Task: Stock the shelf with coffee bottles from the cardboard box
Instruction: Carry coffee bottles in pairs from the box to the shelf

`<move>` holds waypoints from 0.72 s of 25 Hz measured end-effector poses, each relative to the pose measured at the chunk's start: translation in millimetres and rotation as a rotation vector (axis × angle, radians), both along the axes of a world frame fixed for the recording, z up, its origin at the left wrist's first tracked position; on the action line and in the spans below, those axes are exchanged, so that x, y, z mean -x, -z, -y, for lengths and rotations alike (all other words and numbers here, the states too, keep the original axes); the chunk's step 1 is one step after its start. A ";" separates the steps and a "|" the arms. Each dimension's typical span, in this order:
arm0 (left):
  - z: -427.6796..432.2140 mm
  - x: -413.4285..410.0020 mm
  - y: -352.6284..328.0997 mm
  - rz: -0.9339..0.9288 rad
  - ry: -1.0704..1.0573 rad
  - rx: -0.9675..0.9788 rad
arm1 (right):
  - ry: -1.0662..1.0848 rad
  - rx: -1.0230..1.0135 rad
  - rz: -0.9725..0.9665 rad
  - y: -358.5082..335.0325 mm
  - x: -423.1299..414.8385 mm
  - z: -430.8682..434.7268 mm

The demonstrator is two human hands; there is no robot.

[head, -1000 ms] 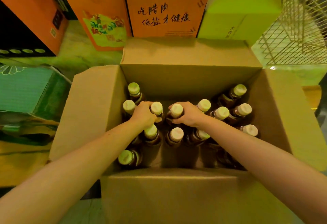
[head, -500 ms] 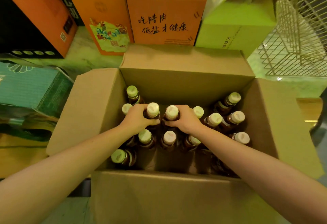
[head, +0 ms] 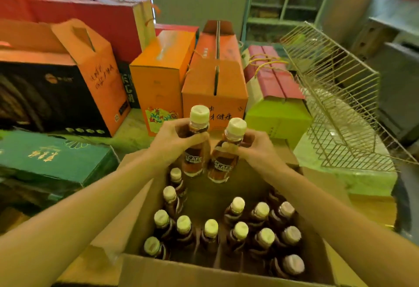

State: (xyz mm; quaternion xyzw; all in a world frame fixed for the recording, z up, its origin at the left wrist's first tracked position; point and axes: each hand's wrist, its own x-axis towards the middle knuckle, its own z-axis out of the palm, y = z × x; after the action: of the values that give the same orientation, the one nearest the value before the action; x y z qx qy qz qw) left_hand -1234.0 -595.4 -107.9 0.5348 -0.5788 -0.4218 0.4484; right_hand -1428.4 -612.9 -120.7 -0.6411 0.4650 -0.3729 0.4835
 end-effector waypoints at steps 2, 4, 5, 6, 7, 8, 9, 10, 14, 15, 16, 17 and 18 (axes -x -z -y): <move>6.3 8.3 -29.9 -0.006 0.028 0.084 | 0.061 0.075 0.034 -33.2 9.4 2.3; 11.5 19.5 -56.9 -0.030 0.076 0.148 | 0.143 0.132 0.081 -63.2 18.7 2.5; 13.3 25.2 -67.5 -0.049 0.103 0.173 | 0.179 0.153 0.110 -77.1 22.5 0.5; 15.1 30.1 -77.0 -0.069 0.128 0.194 | 0.211 0.169 0.134 -89.4 25.7 -2.2; 15.4 34.9 -86.9 -0.083 0.160 0.215 | 0.246 0.182 0.149 -101.3 28.7 -6.8; 15.5 38.6 -95.2 -0.090 0.196 0.230 | 0.285 0.193 0.150 -111.7 30.8 -12.9; 14.9 42.2 -103.1 -0.095 0.245 0.239 | 0.333 0.206 0.147 -121.5 32.6 -22.4; 14.1 45.3 -109.4 -0.099 0.296 0.240 | 0.380 0.223 0.146 -129.7 33.7 -32.3; -0.4 58.8 -133.8 -0.142 0.513 0.232 | 0.604 0.305 0.170 -155.1 37.2 -84.5; -7.3 63.1 -140.6 -0.147 0.565 0.241 | 0.655 0.317 0.181 -159.0 37.1 -99.9; -15.9 68.3 -146.7 -0.154 0.615 0.254 | 0.696 0.324 0.190 -161.7 38.2 -116.1; -26.3 74.0 -152.6 -0.166 0.664 0.264 | 0.730 0.329 0.197 -164.0 39.4 -134.2; -36.1 80.1 -156.8 -0.183 0.714 0.270 | 0.764 0.328 0.196 -165.7 40.8 -152.9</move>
State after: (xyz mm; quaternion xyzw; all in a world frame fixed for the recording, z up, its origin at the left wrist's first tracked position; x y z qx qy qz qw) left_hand -1314.2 -559.3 49.0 0.1962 -0.7365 -0.5171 0.3894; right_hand -1469.2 -460.0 44.9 -0.4526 0.5554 -0.6535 0.2440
